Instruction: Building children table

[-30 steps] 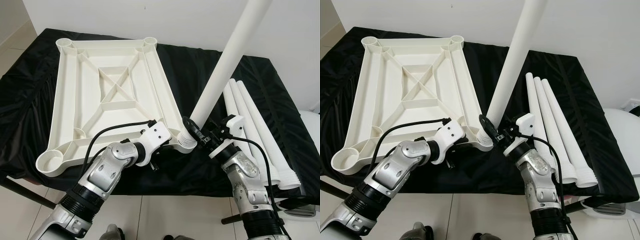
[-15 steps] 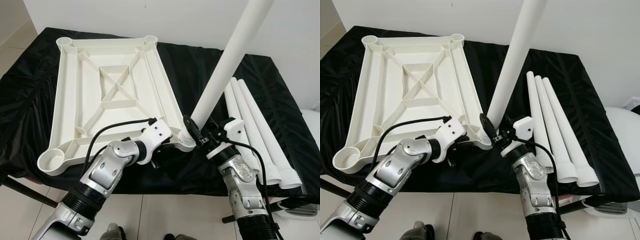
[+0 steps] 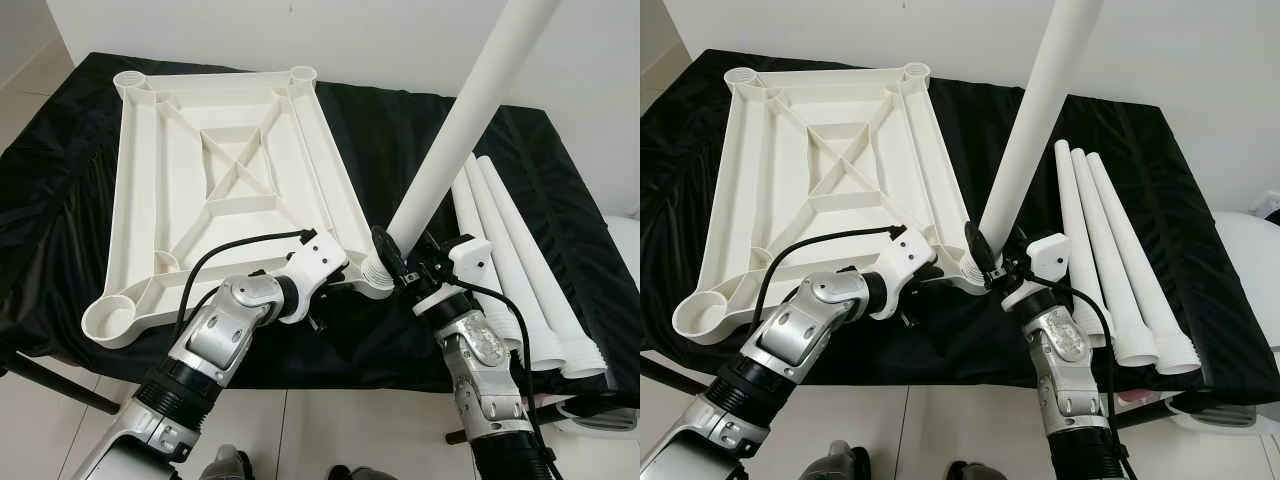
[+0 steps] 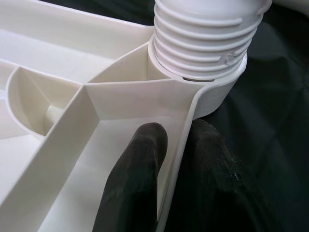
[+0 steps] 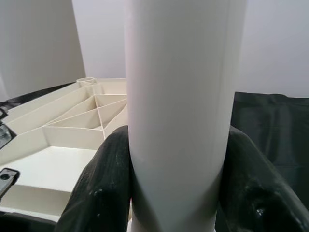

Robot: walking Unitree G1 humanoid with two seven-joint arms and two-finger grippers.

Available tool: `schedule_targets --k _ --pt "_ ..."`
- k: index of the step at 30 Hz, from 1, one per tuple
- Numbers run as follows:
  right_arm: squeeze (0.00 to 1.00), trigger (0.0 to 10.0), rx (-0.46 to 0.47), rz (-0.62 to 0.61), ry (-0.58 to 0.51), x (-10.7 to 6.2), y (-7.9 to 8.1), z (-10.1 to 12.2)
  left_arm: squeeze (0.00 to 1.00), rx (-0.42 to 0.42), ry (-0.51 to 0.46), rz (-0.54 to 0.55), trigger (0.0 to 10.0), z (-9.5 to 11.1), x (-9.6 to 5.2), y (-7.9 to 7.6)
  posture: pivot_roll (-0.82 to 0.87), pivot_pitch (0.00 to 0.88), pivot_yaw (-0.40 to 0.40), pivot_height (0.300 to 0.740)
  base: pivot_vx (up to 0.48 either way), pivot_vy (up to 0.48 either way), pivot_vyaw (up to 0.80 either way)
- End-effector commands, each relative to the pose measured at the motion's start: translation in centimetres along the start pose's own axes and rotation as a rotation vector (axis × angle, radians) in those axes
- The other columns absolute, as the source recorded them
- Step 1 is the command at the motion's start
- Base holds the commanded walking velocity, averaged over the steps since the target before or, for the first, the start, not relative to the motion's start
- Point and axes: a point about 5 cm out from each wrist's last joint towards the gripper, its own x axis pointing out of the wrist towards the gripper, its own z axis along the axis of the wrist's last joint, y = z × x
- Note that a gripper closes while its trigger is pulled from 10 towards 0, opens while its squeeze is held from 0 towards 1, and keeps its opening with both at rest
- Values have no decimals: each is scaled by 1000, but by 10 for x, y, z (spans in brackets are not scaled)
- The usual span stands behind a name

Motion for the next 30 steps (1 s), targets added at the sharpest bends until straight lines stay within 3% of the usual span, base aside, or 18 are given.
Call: schedule_targets --k 1,12,30 --pt "0 10000 -6 -199 279 -31 -23 -48 0 -6 -31 137 10000 7 -3 11 -45 147 -50 740 0 0 0" --pt "0 10000 -39 -372 265 -27 -23 -48 0 -6 -39 142 10000 11 -3 13 -44 146 -48 740 0 0 0" --pt "0 10000 -93 -478 239 -26 -18 -46 0 -5 -47 151 10000 14 -3 15 -39 148 -47 740 0 0 0"
